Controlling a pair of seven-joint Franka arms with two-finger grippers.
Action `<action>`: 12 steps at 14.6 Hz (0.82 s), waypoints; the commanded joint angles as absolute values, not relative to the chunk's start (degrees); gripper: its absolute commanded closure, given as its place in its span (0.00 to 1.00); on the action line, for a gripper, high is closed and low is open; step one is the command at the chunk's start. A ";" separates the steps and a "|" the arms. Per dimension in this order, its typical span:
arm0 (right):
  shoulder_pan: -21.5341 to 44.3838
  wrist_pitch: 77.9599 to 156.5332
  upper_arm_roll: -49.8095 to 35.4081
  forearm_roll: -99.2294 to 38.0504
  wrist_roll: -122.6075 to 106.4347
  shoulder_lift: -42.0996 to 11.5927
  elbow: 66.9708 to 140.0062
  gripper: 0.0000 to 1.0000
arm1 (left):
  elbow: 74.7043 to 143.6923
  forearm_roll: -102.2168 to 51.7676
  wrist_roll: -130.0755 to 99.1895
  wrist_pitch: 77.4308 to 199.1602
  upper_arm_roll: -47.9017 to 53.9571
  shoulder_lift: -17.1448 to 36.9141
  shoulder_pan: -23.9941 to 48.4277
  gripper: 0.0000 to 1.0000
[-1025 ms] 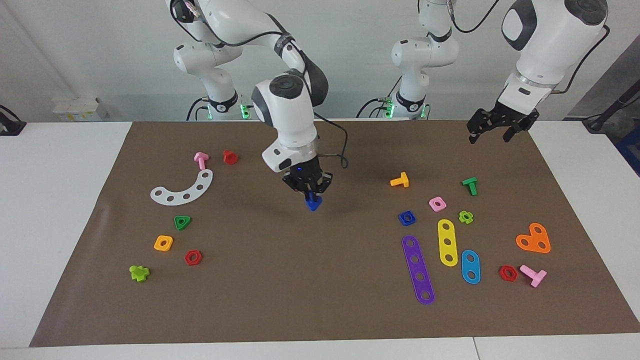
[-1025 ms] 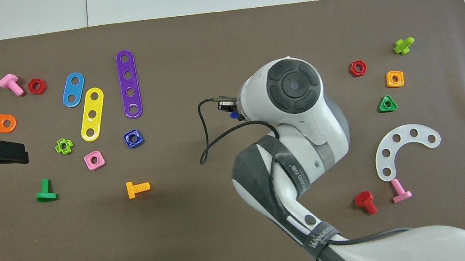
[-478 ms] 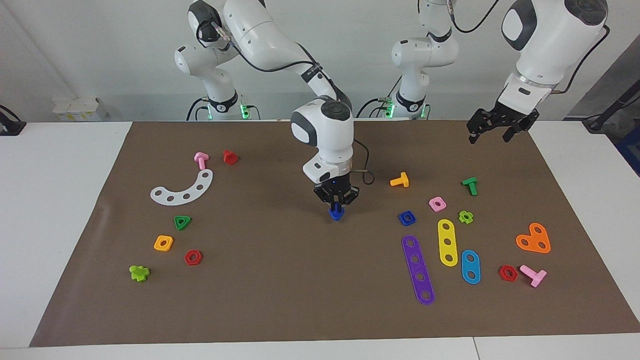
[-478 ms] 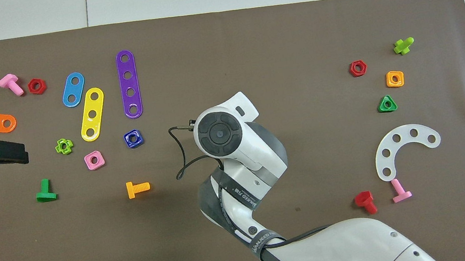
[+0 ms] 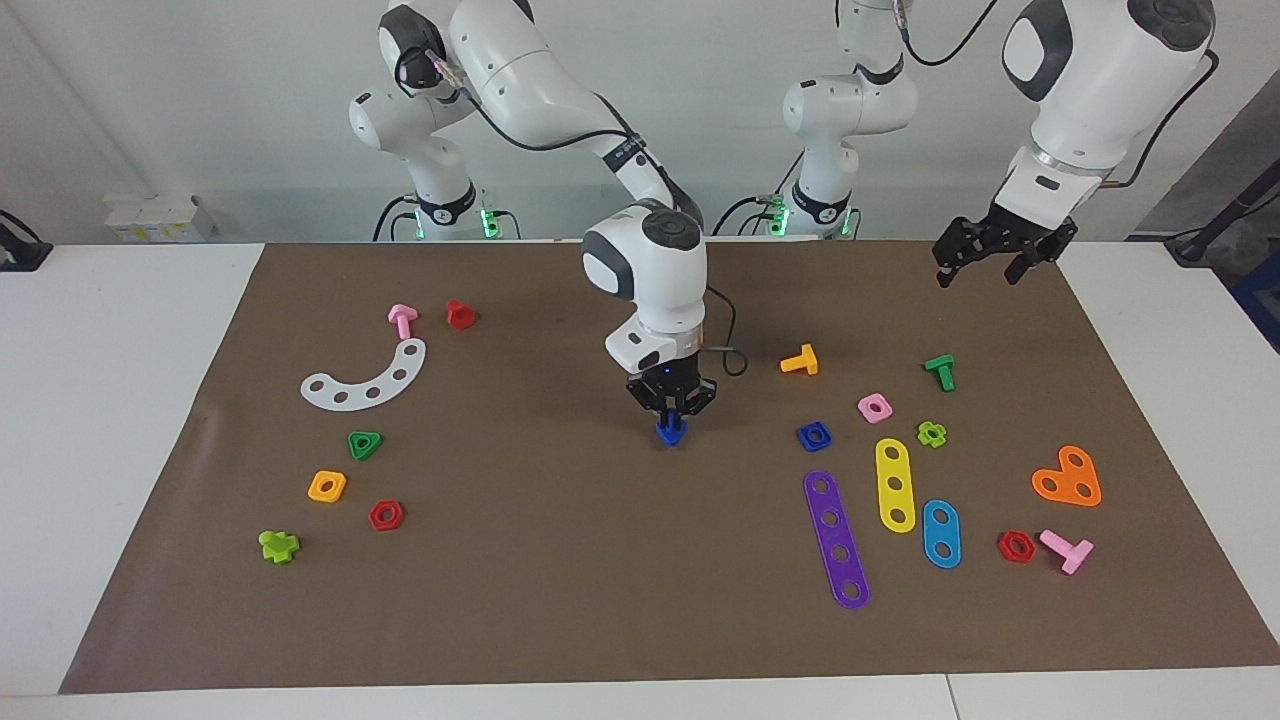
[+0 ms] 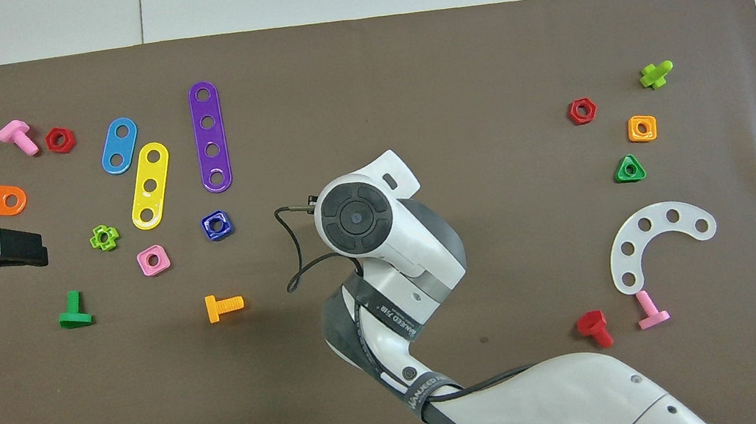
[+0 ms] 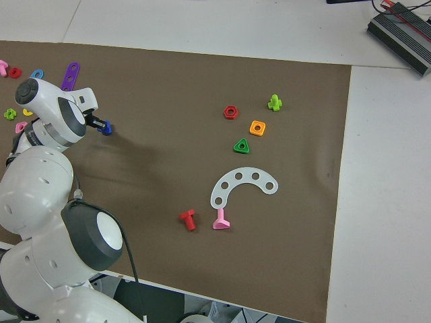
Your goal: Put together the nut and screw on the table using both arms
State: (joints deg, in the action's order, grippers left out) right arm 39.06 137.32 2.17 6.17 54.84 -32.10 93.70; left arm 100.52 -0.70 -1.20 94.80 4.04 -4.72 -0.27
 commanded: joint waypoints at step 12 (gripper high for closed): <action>24.10 118.06 2.55 6.07 43.10 -12.85 93.43 0.00 | 102.75 -0.35 -3.24 99.14 3.69 -2.74 0.44 0.06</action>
